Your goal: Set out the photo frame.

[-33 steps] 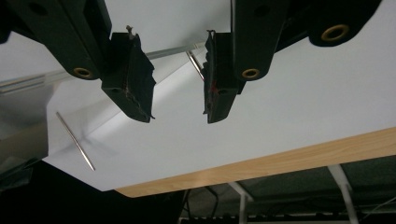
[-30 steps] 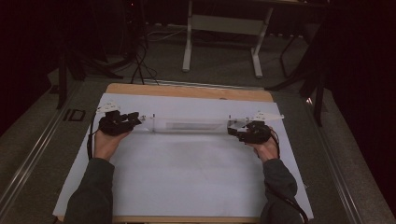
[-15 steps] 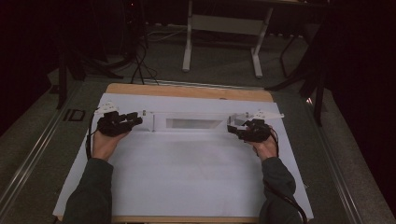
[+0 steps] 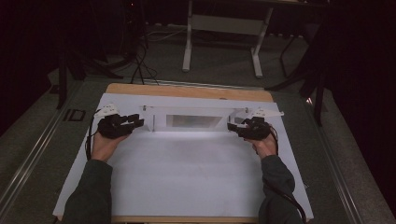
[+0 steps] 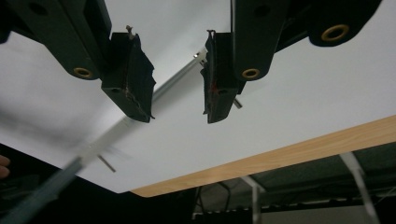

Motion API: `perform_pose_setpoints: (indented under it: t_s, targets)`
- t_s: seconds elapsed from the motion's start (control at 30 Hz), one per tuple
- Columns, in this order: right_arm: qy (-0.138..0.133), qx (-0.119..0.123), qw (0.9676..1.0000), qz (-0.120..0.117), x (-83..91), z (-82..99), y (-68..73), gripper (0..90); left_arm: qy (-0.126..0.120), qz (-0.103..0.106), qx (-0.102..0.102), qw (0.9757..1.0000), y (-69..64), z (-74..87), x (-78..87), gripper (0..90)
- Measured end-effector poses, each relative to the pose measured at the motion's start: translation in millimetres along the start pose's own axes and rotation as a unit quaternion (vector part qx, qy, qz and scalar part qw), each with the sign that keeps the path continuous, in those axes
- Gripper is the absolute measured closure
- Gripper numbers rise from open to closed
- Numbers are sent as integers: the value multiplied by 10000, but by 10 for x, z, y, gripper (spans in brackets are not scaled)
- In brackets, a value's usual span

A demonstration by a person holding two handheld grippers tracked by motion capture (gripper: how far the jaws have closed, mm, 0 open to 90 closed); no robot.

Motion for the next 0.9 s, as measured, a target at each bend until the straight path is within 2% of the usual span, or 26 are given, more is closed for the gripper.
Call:
perform_pose_setpoints:
  t_s: [0.37, 0.9]
  targets:
    - [-20, -11, 10000, 7, -13, -20, -19, 453, -26, 84, -124, 9999, -30, 15, 21, 603]
    - [-22, 20, 10000, 49, -19, -35, -28, 459, 19, 156, -337, 9993, -146, -83, -150, 592]
Point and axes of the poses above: each handheld gripper's, and its own axes: x roughly backward along the jaws, z roughly out of its underside, y roughly to its left, the point moved 6 cm from there along -x, roughly forward along the jaws
